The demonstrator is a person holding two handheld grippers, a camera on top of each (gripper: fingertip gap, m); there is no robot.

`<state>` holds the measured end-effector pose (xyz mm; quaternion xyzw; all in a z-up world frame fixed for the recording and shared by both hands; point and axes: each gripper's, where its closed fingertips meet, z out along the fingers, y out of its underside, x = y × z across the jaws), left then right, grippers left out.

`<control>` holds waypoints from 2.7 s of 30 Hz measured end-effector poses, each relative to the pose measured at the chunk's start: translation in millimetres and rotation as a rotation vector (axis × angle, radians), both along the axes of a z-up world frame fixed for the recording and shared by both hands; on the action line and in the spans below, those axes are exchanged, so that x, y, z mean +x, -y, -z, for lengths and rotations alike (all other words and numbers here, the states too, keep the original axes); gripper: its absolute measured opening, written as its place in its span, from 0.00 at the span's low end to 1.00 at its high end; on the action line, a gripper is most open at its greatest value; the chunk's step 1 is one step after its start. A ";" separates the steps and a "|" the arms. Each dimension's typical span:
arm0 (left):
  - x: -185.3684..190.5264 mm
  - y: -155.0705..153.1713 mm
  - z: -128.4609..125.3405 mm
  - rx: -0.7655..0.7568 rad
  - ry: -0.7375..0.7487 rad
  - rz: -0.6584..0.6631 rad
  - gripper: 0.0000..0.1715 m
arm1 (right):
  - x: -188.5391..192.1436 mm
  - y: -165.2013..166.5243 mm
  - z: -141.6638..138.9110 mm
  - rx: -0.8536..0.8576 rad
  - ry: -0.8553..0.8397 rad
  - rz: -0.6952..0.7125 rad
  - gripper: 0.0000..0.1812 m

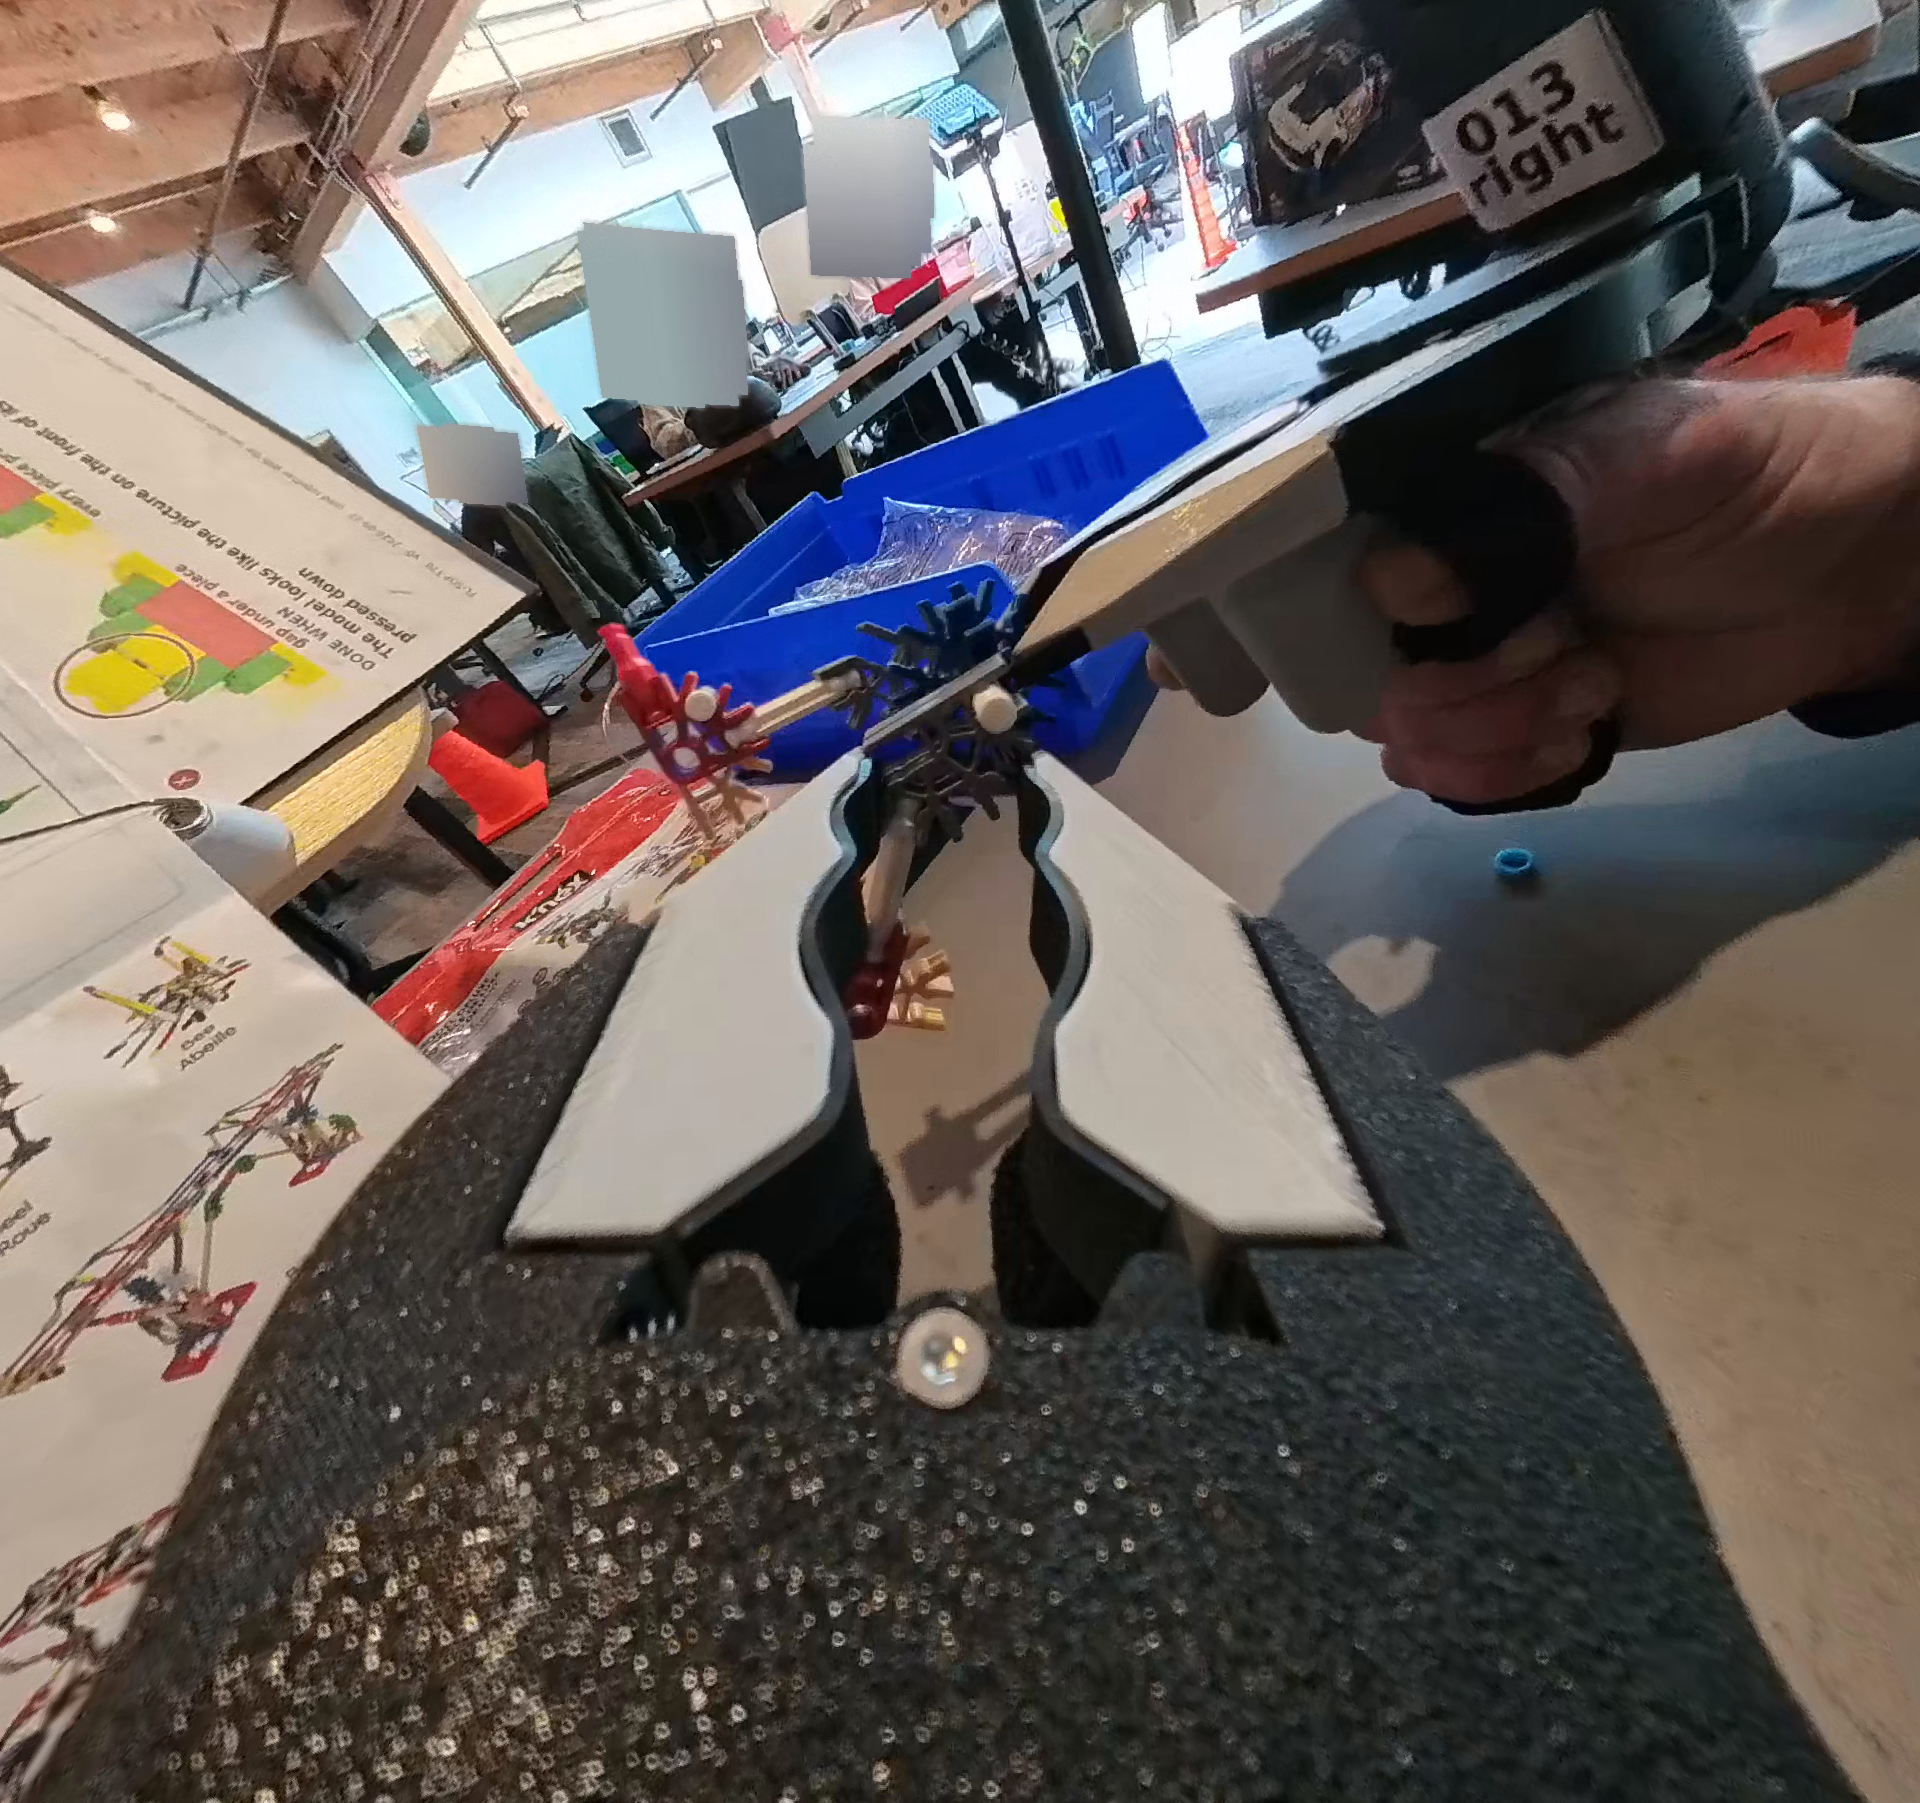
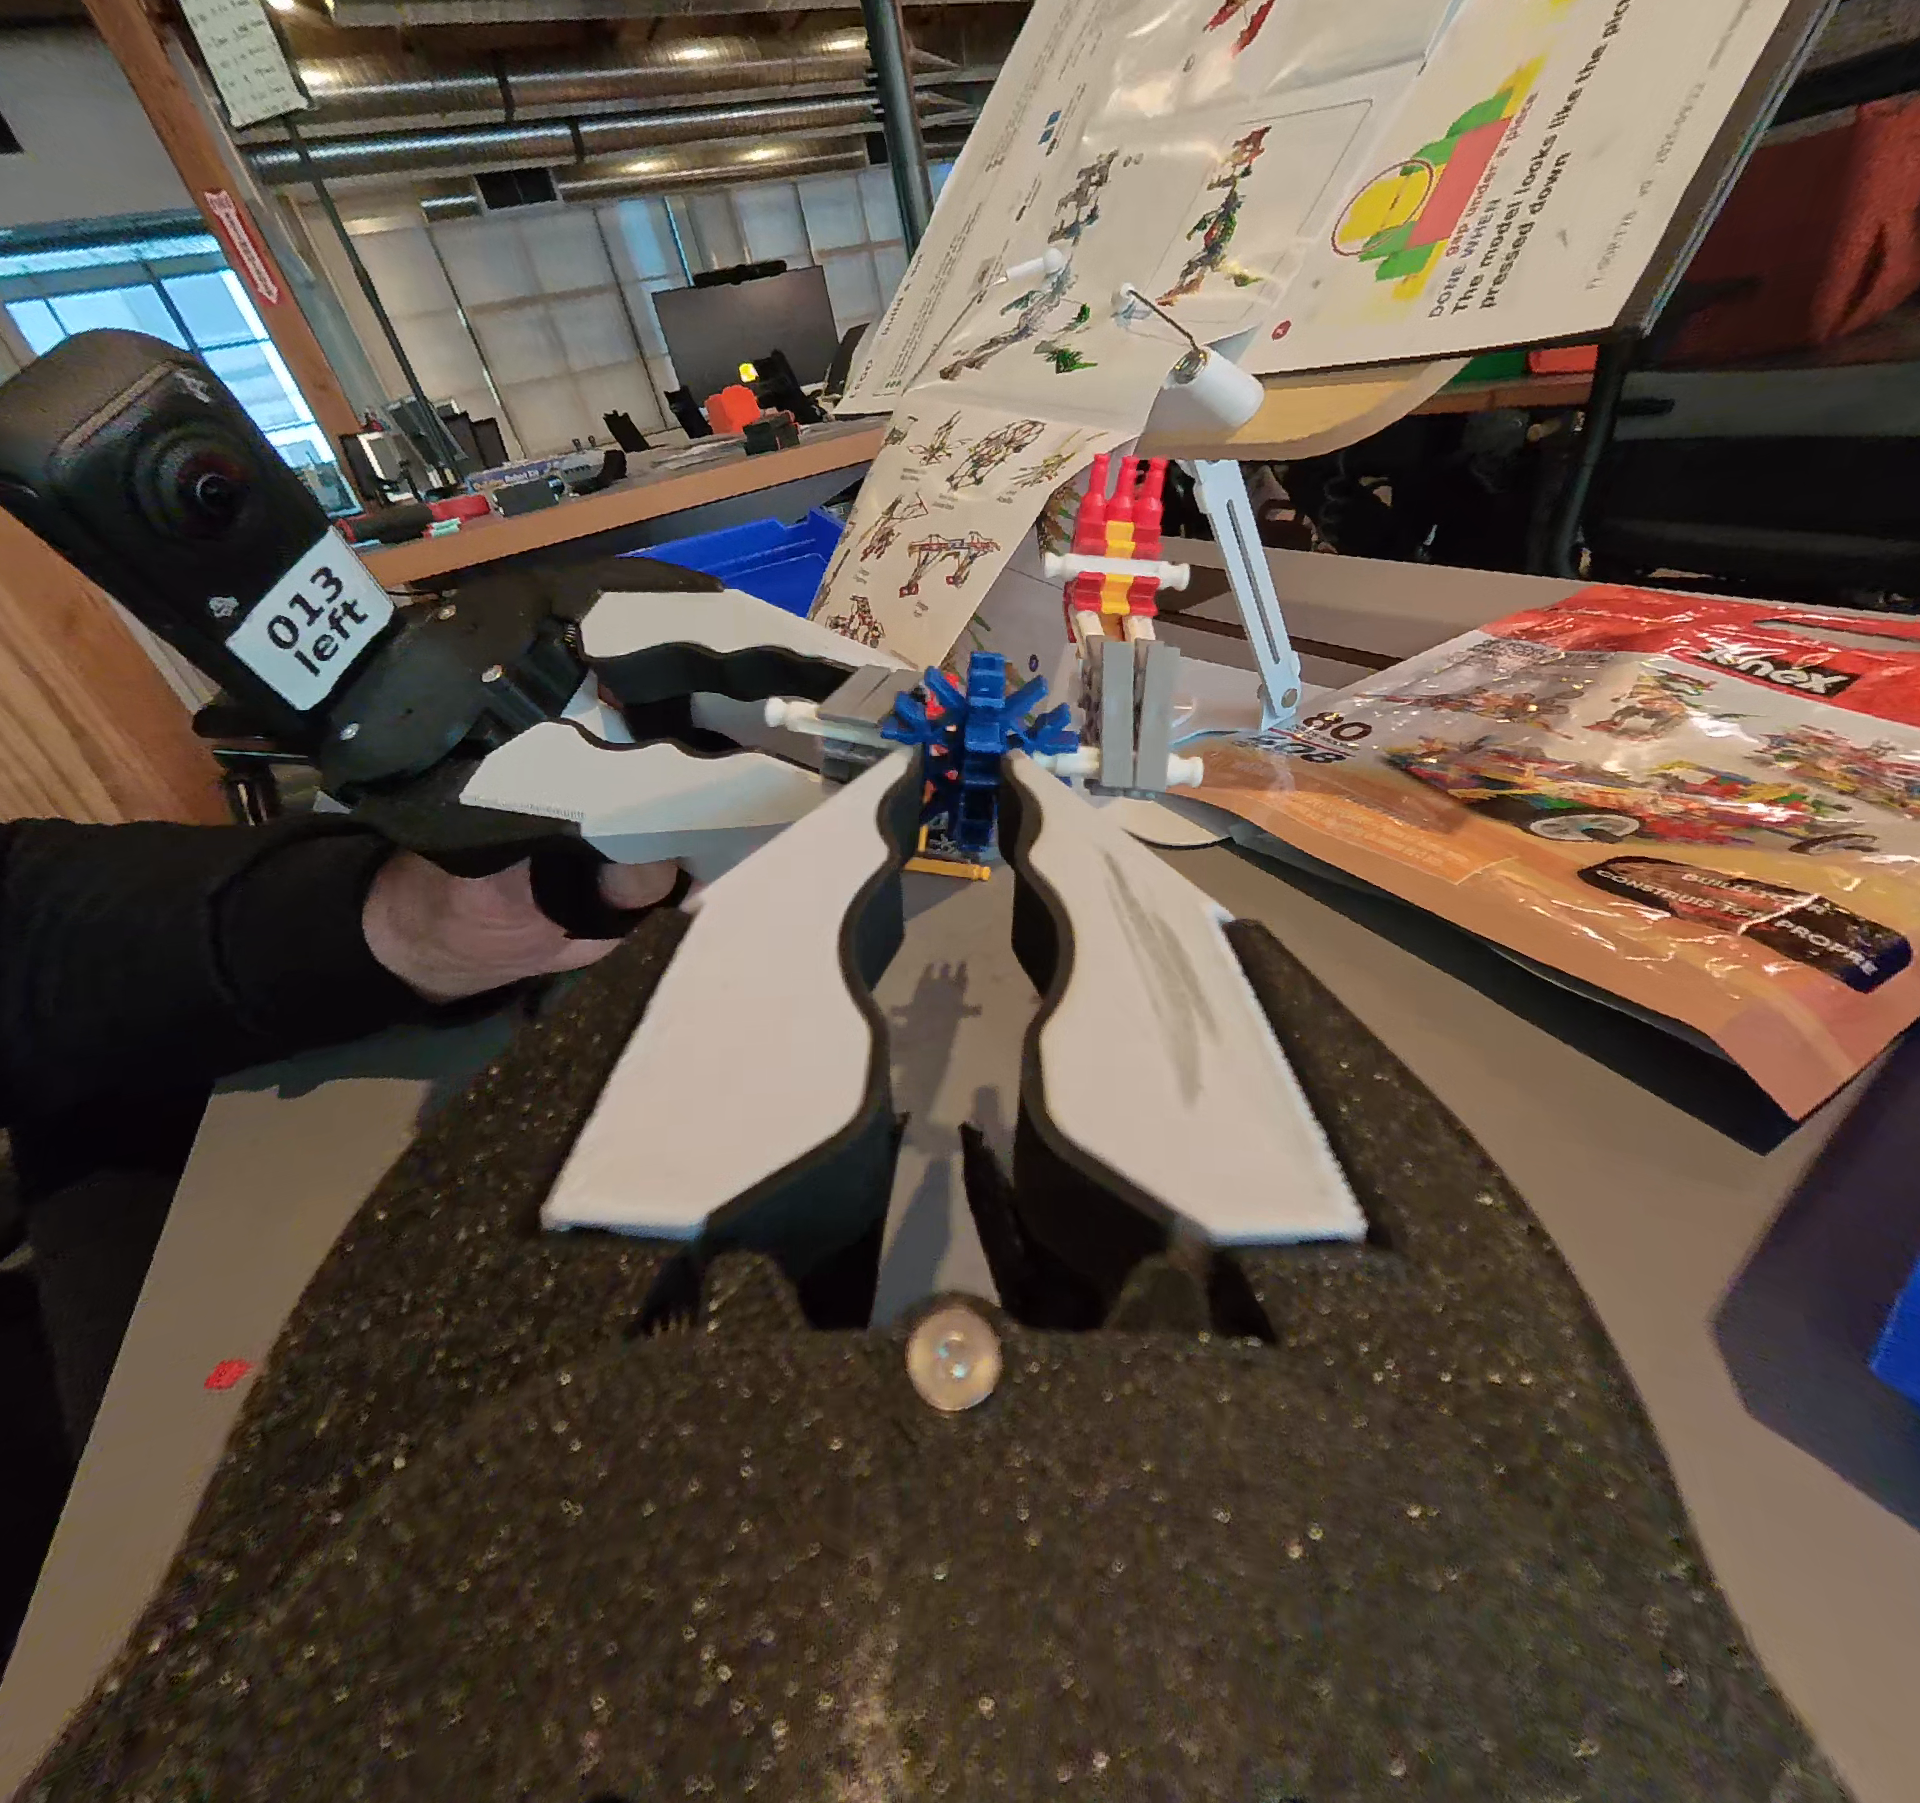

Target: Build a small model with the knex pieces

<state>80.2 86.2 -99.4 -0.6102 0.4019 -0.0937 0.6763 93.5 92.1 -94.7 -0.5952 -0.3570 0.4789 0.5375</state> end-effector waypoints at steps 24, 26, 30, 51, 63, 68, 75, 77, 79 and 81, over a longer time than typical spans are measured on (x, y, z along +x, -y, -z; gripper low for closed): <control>-0.5 -2.3 0.9 0.322 -0.383 -0.216 0.13 | -2.1 -4.9 4.6 -0.040 -0.001 0.125 0.05; 0.5 -2.4 1.4 0.278 -0.337 -0.195 0.13 | -1.7 -5.2 4.3 -0.034 0.001 0.132 0.05; 1.0 -2.9 1.4 0.243 -0.297 -0.182 0.13 | -2.0 -5.7 3.9 -0.014 0.008 0.148 0.05; -22.6 -10.4 2.7 -0.210 0.140 0.004 0.15 | 12.4 -16.3 21.0 -0.036 0.104 0.043 0.15; -4.0 7.7 -15.9 -0.549 0.532 0.314 0.15 | 4.6 -2.9 28.8 0.154 0.230 0.008 0.17; -2.0 13.3 -11.0 -0.514 0.437 0.352 0.15 | 4.9 10.0 34.9 0.008 0.216 -0.146 0.17; -4.8 15.0 5.7 -0.519 0.292 0.349 0.16 | 7.1 16.1 45.2 -0.058 0.260 -0.217 0.17; -9.0 14.4 12.2 -0.507 0.250 0.323 0.20 | 8.8 16.4 43.7 -0.074 0.250 -0.231 0.17; -11.9 15.9 15.4 -0.486 0.208 0.312 0.20 | 9.0 17.5 46.4 -0.082 0.265 -0.241 0.17; -12.6 17.9 15.6 -0.474 0.185 0.313 0.21 | 6.3 21.8 54.2 -0.079 0.311 -0.261 0.16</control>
